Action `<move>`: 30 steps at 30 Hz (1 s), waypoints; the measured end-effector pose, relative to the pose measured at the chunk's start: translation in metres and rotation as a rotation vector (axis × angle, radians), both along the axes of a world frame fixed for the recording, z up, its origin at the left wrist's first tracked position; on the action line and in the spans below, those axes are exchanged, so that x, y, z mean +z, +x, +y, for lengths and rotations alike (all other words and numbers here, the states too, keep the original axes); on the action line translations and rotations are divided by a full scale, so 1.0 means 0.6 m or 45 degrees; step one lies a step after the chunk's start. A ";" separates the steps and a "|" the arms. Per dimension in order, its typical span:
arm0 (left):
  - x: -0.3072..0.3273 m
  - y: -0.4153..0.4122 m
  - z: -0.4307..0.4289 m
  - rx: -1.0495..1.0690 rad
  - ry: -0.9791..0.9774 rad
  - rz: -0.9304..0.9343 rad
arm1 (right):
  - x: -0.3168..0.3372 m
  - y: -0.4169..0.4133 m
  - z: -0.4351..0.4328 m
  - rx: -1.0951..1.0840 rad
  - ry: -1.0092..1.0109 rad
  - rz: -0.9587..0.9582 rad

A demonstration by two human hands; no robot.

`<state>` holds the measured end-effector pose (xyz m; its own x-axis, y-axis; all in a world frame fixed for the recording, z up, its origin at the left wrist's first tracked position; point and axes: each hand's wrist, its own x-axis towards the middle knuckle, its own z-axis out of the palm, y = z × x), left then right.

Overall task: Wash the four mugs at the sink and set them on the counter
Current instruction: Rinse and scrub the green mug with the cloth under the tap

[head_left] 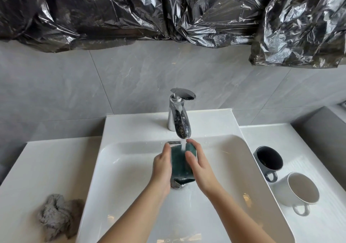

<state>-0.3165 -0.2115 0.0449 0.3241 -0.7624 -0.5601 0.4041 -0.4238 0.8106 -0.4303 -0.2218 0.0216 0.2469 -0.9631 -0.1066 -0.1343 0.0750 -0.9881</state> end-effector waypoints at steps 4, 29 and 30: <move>-0.003 0.009 0.001 0.155 0.107 0.151 | 0.000 0.006 -0.008 0.067 -0.022 0.066; -0.005 0.030 0.010 0.233 0.054 0.034 | 0.001 0.037 -0.007 0.031 0.116 -0.024; -0.003 0.029 0.011 0.228 0.031 -0.006 | 0.003 0.040 -0.007 0.073 0.063 0.007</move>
